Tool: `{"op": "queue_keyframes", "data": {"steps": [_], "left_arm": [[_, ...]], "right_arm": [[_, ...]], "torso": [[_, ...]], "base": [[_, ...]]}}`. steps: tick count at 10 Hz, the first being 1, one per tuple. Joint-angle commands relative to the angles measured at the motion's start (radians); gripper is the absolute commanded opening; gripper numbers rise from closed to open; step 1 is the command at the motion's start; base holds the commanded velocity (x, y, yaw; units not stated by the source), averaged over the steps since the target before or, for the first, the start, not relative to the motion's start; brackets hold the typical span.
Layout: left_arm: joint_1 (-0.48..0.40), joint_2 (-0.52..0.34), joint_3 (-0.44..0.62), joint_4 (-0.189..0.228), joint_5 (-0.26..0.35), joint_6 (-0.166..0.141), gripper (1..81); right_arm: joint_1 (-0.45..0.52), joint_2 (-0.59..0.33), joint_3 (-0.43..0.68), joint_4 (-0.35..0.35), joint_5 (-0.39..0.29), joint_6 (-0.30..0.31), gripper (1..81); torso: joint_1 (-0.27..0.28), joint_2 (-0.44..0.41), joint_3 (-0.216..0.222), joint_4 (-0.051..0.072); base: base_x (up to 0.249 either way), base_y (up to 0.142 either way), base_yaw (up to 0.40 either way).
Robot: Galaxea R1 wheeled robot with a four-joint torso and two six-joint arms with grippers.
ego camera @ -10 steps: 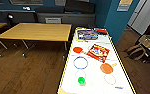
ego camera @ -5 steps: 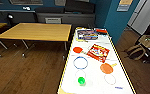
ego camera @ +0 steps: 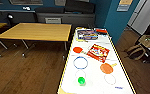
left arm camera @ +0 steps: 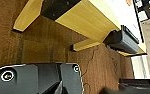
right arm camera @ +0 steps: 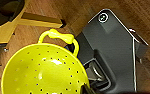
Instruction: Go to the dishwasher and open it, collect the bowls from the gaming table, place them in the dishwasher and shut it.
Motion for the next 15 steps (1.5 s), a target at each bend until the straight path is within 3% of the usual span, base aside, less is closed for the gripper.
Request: {"op": "queue_keyframes", "data": {"steps": [1, 2, 5, 9, 10, 13, 15], "left_arm": [[-0.208, -0.086, 0.093, -0.069, 0.155, -0.001, 81.1], [-0.257, -0.087, 0.098, -0.093, 0.189, -0.001, 81.1], [-0.383, -0.116, 0.098, -0.150, 0.201, -0.001, 81.1], [-0.602, -0.092, 0.036, -0.282, 0.391, -0.002, 81.1], [-0.651, -0.072, -0.002, -0.301, 0.440, -0.016, 81.1], [-0.769, -0.021, -0.100, -0.301, 0.566, -0.099, 81.1], [-0.832, 0.008, -0.157, -0.296, 0.621, -0.123, 81.1]], "right_arm": [[0.023, -0.007, -0.007, -0.059, -0.080, -0.006, 1.0], [0.029, 0.005, -0.009, -0.063, -0.095, -0.006, 1.0], [0.033, 0.025, -0.018, -0.063, -0.101, -0.004, 1.0], [0.041, 0.027, -0.018, -0.061, -0.104, -0.003, 1.0], [0.047, 0.028, -0.015, -0.063, -0.117, -0.003, 1.0], [0.067, 0.039, -0.010, -0.063, -0.149, -0.003, 1.0], [0.078, 0.048, -0.010, -0.063, -0.171, -0.003, 1.0]], "torso": [[0.000, 0.000, 0.000, 0.000], [0.000, 0.000, 0.000, 0.000], [0.000, 0.000, 0.000, 0.000], [0.000, 0.000, 0.000, 0.000], [0.000, 0.000, 0.000, 0.000], [0.000, 0.000, 0.000, 0.000], [0.000, 0.000, 0.000, 0.000]], "base": [[0.000, 0.000, 0.000], [0.000, 0.000, 0.000], [0.000, 0.000, 0.000], [0.000, 0.000, 0.000], [0.000, 0.000, 0.000], [0.000, 0.000, 0.000], [0.000, 0.000, 0.000]]}}
